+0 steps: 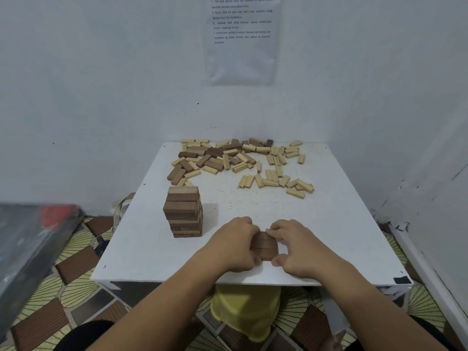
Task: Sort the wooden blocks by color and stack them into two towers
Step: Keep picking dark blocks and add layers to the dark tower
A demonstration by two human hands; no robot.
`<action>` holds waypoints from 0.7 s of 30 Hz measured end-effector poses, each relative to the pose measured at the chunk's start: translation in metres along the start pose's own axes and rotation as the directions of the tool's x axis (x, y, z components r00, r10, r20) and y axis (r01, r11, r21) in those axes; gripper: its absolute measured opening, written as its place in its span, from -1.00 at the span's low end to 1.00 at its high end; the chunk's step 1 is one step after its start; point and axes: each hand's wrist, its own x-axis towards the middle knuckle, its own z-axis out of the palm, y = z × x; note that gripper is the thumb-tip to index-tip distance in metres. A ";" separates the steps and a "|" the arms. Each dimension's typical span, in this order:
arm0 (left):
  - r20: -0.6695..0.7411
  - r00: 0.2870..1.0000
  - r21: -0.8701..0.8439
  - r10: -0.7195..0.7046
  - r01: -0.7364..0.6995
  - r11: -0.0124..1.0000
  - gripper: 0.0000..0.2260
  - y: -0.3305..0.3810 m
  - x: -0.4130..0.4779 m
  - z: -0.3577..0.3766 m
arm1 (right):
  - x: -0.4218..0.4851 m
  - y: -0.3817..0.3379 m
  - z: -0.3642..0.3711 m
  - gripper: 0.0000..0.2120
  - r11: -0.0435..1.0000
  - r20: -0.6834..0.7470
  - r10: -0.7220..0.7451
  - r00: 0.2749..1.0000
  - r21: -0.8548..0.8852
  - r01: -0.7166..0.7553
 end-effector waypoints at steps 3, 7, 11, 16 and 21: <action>0.022 1.000 0.032 0.015 -0.016 0.999 -0.56 -0.005 -0.001 0.000 | 0.000 -0.001 0.000 -0.31 1.000 -0.012 -0.006 1.000 -0.004 0.006; 0.040 0.999 0.078 0.017 -0.021 0.997 -0.54 -0.011 -0.002 -0.003 | 0.000 -0.002 -0.001 -0.34 1.000 -0.013 -0.016 1.000 -0.023 0.015; 0.054 0.998 0.088 0.026 -0.031 0.996 -0.54 -0.011 -0.001 -0.009 | 0.000 -0.006 -0.003 -0.36 0.999 -0.008 -0.030 1.000 -0.040 0.030; 0.033 0.999 0.092 0.044 -0.047 0.995 -0.55 -0.009 -0.001 -0.007 | -0.002 -0.005 0.000 -0.35 1.000 -0.003 -0.016 1.000 -0.016 0.016; 0.012 0.999 0.121 0.050 -0.052 0.991 -0.60 -0.005 -0.004 -0.006 | -0.010 0.000 0.002 -0.34 0.997 -0.058 -0.033 0.998 0.070 0.037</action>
